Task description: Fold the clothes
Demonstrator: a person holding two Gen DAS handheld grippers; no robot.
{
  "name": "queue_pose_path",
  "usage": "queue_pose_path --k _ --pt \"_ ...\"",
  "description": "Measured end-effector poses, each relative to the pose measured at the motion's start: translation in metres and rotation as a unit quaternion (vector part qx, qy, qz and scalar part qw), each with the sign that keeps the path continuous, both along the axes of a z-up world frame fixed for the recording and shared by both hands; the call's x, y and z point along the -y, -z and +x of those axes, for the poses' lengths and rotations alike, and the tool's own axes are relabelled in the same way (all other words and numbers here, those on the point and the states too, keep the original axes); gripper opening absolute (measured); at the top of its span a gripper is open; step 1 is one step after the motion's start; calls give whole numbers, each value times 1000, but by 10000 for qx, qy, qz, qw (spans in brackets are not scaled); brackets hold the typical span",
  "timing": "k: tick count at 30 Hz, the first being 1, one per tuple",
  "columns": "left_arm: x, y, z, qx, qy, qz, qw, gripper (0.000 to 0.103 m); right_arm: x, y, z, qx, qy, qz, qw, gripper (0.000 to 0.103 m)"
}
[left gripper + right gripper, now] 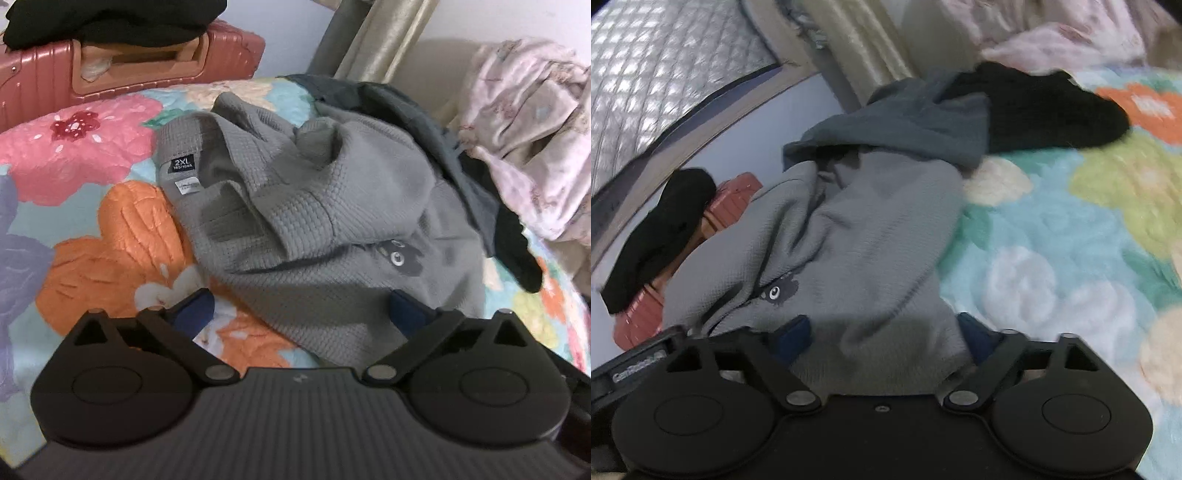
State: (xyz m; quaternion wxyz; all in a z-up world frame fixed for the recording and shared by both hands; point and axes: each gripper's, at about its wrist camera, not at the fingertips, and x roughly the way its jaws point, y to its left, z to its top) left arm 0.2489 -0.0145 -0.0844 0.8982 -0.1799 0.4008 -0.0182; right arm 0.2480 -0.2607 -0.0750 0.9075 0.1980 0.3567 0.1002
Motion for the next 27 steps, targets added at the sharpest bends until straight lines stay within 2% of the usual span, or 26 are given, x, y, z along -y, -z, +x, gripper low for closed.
queue_pose_path --k 1,2,3,4,5,7,9,11,13,15,19,22,27 --pt "5 -1 2 -8 57 125 9999 91 -1 1 3 23 -95 -1 10000 61" --pt "8 -2 4 10 188 101 9998 67 0 2 7 0 -176 113 9998 50" --pt "11 -3 5 30 342 33 9994 51 2 2 9 -32 -257 236 9994 44" --pt "10 -3 6 -32 447 -210 9988 37 4 2 11 -93 -332 381 9987 34" --pt "7 -3 6 -94 449 -463 9979 26 5 2 12 -149 -389 534 9977 30" --pt "-3 -1 2 -252 581 -1190 9909 15 12 3 6 -351 -365 1189 9916 28" --pt "-5 -8 -14 -203 791 -1281 9884 12 18 7 -7 -645 -337 2222 9723 28" --pt "-6 -16 -31 -125 1008 -1279 9866 9 17 8 -24 -800 -352 2855 9544 28" --pt "-13 -20 -46 -138 1081 -1411 9840 9 15 2 -40 -748 -483 2822 9552 28" --pt "-20 -25 -61 -185 1116 -1566 9812 9 15 0 -55 -771 -560 2988 9495 28" --pt "-18 -44 -104 -87 1371 -1368 9810 9 20 -7 -97 -763 -657 3271 9396 28" --pt "-5 -55 -138 -100 1609 -1168 9800 9 28 -14 -135 -798 -664 3244 9402 28" --pt "25 -75 -190 -120 1874 -1208 9748 9 57 -29 -202 -568 -376 3338 9402 29"
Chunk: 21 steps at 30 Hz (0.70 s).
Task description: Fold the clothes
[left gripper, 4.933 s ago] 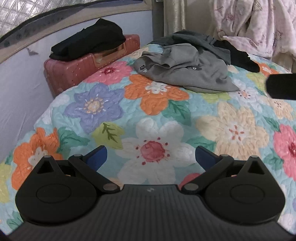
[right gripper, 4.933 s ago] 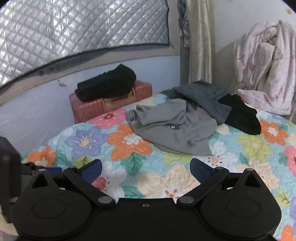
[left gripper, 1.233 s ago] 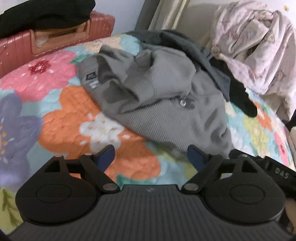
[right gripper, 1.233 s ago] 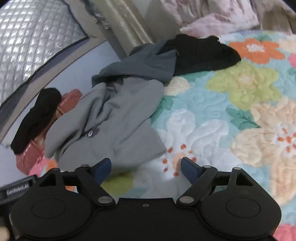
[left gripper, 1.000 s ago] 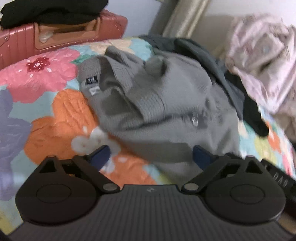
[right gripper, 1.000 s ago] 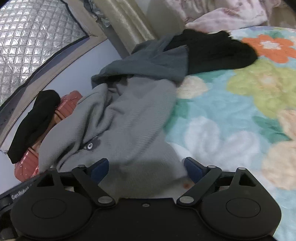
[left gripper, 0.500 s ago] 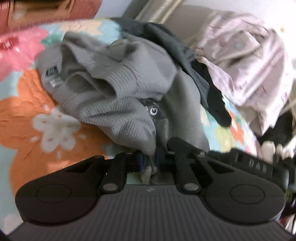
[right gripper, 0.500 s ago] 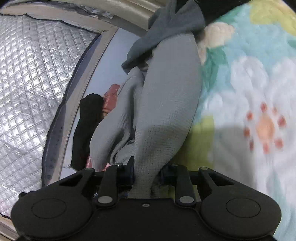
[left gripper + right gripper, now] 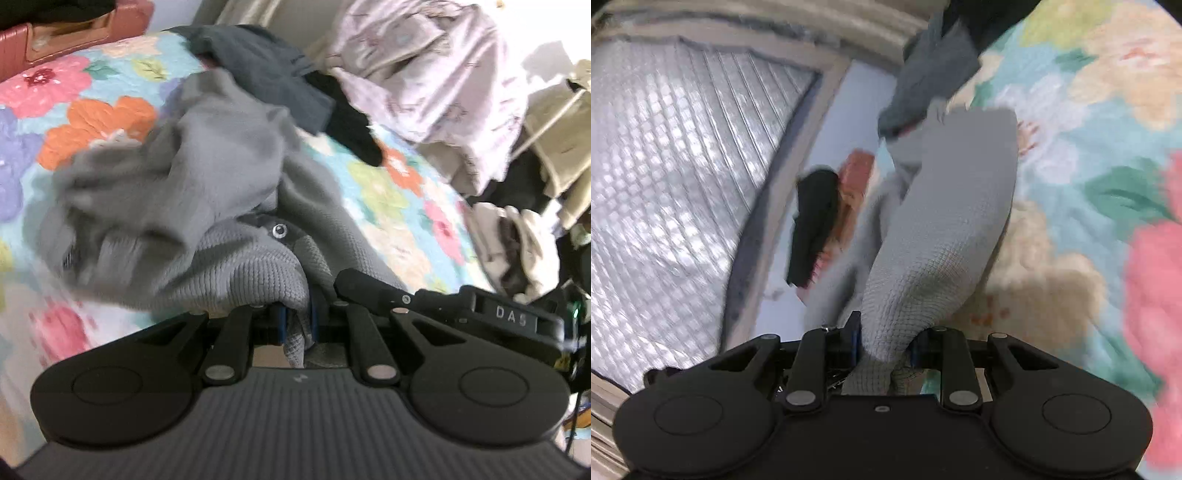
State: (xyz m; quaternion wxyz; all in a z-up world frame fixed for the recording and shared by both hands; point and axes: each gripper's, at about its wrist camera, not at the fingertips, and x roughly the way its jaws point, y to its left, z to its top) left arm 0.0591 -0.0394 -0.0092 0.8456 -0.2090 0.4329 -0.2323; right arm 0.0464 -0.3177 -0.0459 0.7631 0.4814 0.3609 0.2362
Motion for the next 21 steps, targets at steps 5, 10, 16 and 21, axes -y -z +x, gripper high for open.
queue_pose_path --k 5,10,16,21 --pt "37 -25 -43 218 264 -69 9994 9 37 -23 -53 277 291 60 9992 29" --pt "79 -46 -65 452 490 67 9978 8 70 -52 -80 507 401 -446 9969 29" --pt "117 -51 -84 414 730 -154 9963 8 109 -69 -110 628 586 -888 9923 29" --pt "148 -58 -104 503 885 -154 9947 8 133 -80 -136 753 798 -1136 9875 29"
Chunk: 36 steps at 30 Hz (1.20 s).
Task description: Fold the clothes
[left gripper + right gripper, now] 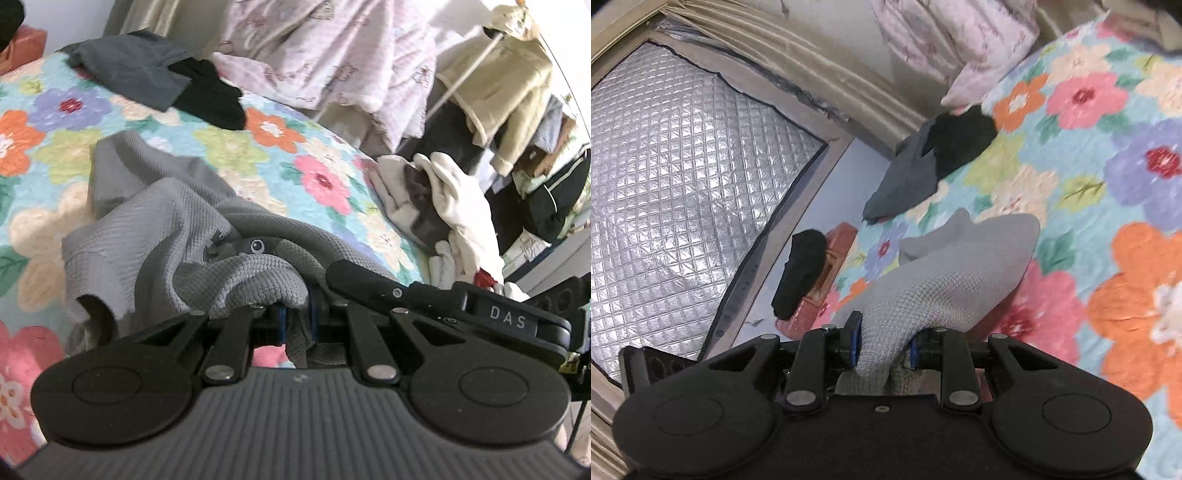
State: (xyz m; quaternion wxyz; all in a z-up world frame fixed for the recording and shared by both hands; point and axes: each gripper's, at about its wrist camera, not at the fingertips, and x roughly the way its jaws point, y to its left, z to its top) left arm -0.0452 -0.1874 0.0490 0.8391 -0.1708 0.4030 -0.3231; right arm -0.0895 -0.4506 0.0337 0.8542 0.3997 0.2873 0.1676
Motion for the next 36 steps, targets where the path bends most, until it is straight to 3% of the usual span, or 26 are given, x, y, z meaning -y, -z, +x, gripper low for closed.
queue_pose_path --k 4,10,19,23,25,26,28,29,33,36 --pt "27 1 -2 -87 193 -194 9996 8 24 -10 -14 176 244 -305 9991 29" --pt "82 31 -8 -210 456 237 9985 8 50 12 -25 -200 703 -779 9943 29" --pt "103 59 -8 -670 597 76 9959 8 70 27 -34 -429 896 -1151 9884 29" --pt "111 78 1 -944 675 263 9929 13 73 42 -32 -492 827 -1436 9849 31" --pt "114 90 10 -1097 853 566 9887 13 74 58 -31 -909 881 -1693 9774 34" --pt "113 91 11 -1018 876 652 9888 13 75 65 -31 -1044 931 -1872 9723 37" --pt "102 86 11 -886 889 592 9903 13 76 76 -33 -1281 1025 -2226 9610 57" --pt "97 84 11 -909 891 526 9905 14 76 78 -34 -1298 1057 -2372 9569 61" --pt "74 70 1 -717 916 531 9918 20 79 76 -33 -1333 1080 -2402 9555 62" --pt "45 64 3 -830 583 226 9946 26 77 73 -31 -1384 1135 -2459 9526 62"
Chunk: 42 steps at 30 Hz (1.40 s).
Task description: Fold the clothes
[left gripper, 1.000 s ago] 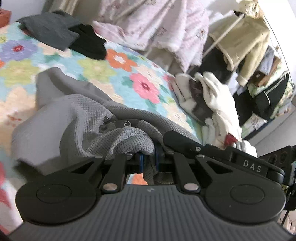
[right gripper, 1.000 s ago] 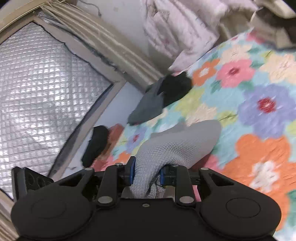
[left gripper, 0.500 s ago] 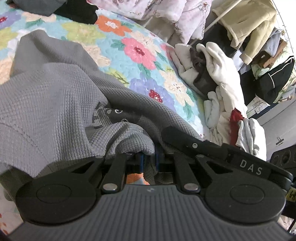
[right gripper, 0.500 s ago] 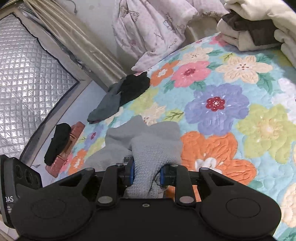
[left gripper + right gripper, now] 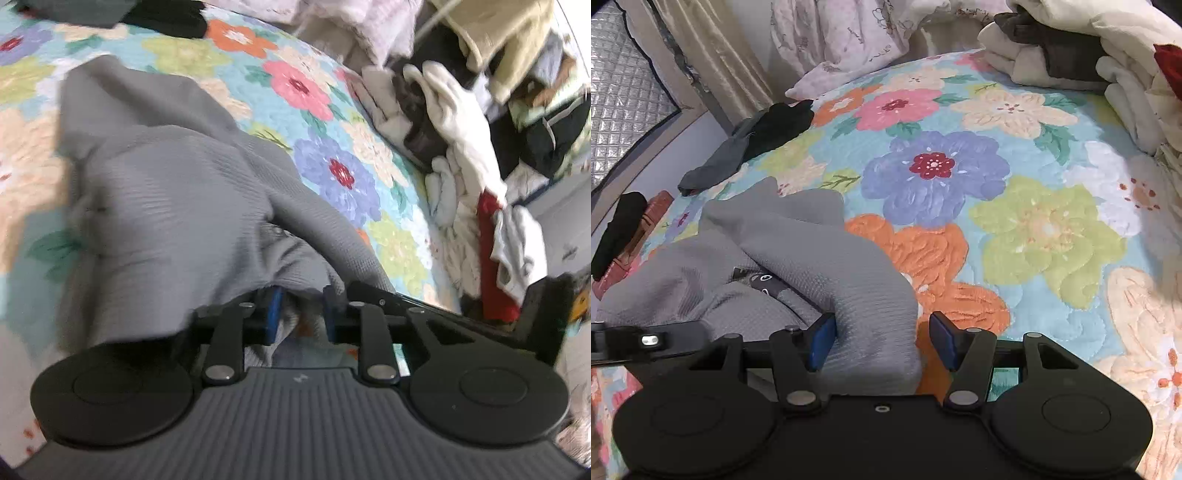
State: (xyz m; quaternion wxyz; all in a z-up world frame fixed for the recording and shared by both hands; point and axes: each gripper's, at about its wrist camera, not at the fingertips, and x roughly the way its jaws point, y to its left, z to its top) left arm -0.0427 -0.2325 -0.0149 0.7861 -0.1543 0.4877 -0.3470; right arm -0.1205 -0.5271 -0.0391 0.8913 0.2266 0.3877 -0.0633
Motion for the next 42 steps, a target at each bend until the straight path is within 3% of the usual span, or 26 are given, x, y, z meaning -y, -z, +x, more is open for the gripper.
queue_pose_path --k 2,6,8,11,15,19,23,28,31,32,33,34,38,42 --pt "-25 -4 5 -25 -406 -149 9991 27 -2 -3 -1 -46 48 26 10000 62" --pt "-67 -6 10 -62 -725 13 9973 27 -4 -13 -8 23 -117 225 9997 62" --pt "-87 -8 9 40 -871 407 9954 30 -5 -17 -14 63 -230 315 9992 62" --pt "-118 -15 5 464 -1114 1265 9846 36 -3 -22 -34 86 -267 383 9989 62" --pt "-175 -18 1 527 -1581 1608 9728 34 1 -31 -64 116 -264 551 9981 62" --pt "-226 -37 8 837 -1673 2151 9585 34 2 -52 -80 351 -295 555 9974 62" --pt "-277 -68 15 1278 -1681 3096 9271 36 -3 -75 -91 517 -398 488 9967 62" --pt "-341 -121 22 1774 -1762 3889 8867 36 -8 -99 -113 553 -477 268 9970 62" --pt "-360 -160 38 2296 -1731 4729 8329 36 -10 -109 -127 538 -548 56 9970 62" --pt "-363 -170 43 2411 -1695 4831 8244 36 -11 -110 -131 550 -575 4 9968 62" --pt "-365 -181 46 2483 -1724 4815 8227 37 -13 -109 -134 570 -615 -48 9965 62" --pt "-365 -188 48 2498 -1745 4711 8278 38 -16 -106 -136 590 -656 -90 9961 62" --pt "-340 -171 39 2420 -1439 3733 8840 41 -30 -76 -132 688 -823 -147 9941 63" --pt "-281 -107 16 2242 -896 2353 9415 41 -57 -50 -110 694 -1210 -323 9897 62"
